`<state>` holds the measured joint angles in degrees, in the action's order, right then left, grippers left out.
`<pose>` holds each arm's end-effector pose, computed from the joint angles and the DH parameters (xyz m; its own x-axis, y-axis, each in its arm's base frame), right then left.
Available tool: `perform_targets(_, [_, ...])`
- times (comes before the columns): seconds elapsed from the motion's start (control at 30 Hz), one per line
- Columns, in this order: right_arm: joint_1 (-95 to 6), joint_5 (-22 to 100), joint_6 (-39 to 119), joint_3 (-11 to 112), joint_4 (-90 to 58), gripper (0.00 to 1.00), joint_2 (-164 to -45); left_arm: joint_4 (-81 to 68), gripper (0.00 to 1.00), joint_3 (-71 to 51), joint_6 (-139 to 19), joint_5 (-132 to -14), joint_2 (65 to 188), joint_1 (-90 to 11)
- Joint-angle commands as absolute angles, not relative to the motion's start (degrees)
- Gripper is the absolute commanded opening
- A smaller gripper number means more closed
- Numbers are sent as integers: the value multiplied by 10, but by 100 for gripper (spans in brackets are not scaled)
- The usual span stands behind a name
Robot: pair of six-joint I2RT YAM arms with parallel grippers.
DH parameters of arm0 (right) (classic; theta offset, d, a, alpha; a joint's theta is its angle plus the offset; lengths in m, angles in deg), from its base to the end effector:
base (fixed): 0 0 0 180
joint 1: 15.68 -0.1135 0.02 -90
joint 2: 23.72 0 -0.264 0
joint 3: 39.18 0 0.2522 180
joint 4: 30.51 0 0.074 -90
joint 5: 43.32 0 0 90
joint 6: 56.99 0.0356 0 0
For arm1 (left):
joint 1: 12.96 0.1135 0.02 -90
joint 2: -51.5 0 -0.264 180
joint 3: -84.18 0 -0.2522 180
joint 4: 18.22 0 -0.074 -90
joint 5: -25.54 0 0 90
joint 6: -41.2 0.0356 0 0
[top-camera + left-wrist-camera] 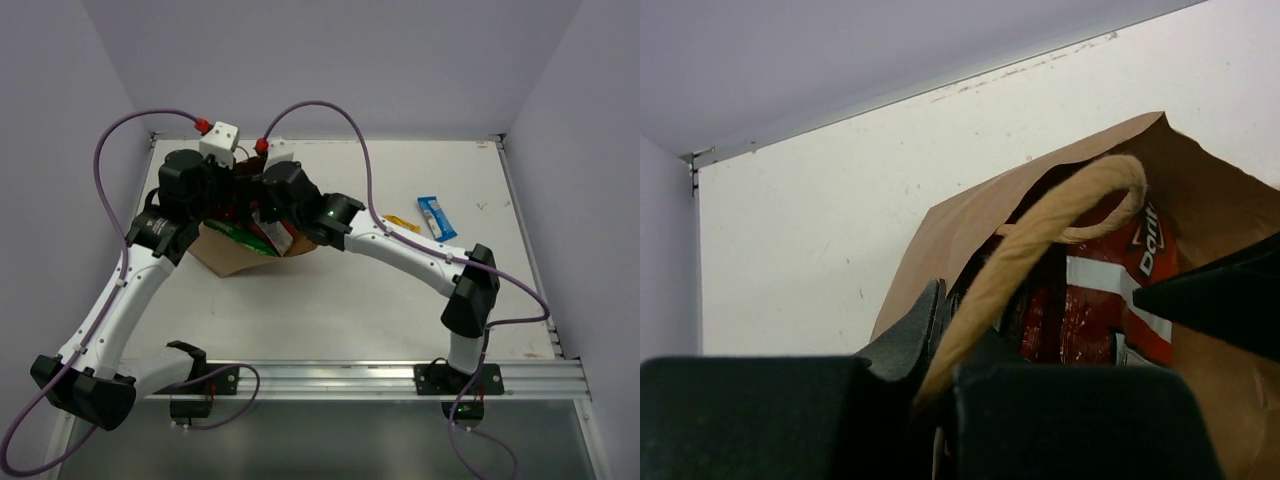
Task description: Take the snacks out of the paper bag
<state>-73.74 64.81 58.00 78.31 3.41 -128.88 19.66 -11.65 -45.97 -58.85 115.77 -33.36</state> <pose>0.2399 0.3639 0.3825 -0.4525 0.0331 -0.8912 -0.5100 0.8102 0.2890 0.2324 -0.0827 0.4034 -0.2761 0.1551 -0.9485 0.2737 0.9587 0.0771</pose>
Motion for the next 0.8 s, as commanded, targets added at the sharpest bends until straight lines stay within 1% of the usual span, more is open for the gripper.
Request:
perform_targets(0.0, [-754, 690, 587, 811, 35, 99, -1288, 187, 0, -117, -482, -558, 1136, -334])
perform_targets(0.17, [-761, 721, 594, 826, 57, 99, -1316, 187, 0, -117, -505, -547, 1141, -334])
perform_targets(0.2, [-761, 738, 596, 831, 77, 98, -1326, 187, 0, -117, -508, -547, 1142, -334])
perform_targets(0.27, [-761, 750, 602, 824, 87, 91, -1327, 187, 0, -117, -510, -546, 1141, -334])
perform_targets(0.3, [-761, 758, 608, 809, 91, 83, -1321, 186, 0, -117, -509, -544, 1141, -334])
perform_targets(0.37, [-761, 777, 615, 790, 92, 75, -1310, 187, 0, -116, -509, -539, 1142, -334])
perform_targets(0.4, [-760, 781, 619, 774, 92, 68, -1305, 186, 0, -115, -510, -537, 1143, -333])
perform_targets(0.47, [-755, 779, 622, 761, 93, 61, -1293, 186, 0, -114, -512, -536, 1145, -334])
perform_targets(0.57, [-747, 777, 640, 731, 98, 45, -1267, 187, 0, -113, -514, -532, 1144, -334])
perform_targets(0.6, [-744, 775, 650, 711, 98, 35, -1259, 187, 0, -113, -514, -530, 1143, -334])
perform_targets(0.67, [-735, 758, 658, 694, 97, 26, -1234, 186, 0, -112, -514, -526, 1143, -334])
perform_targets(0.7, [-732, 751, 666, 681, 98, 16, -1227, 187, 0, -111, -514, -526, 1143, -334])
perform_targets(0.77, [-727, 742, 675, 670, 97, 4, -1205, 185, 0, -112, -514, -529, 1144, -334])
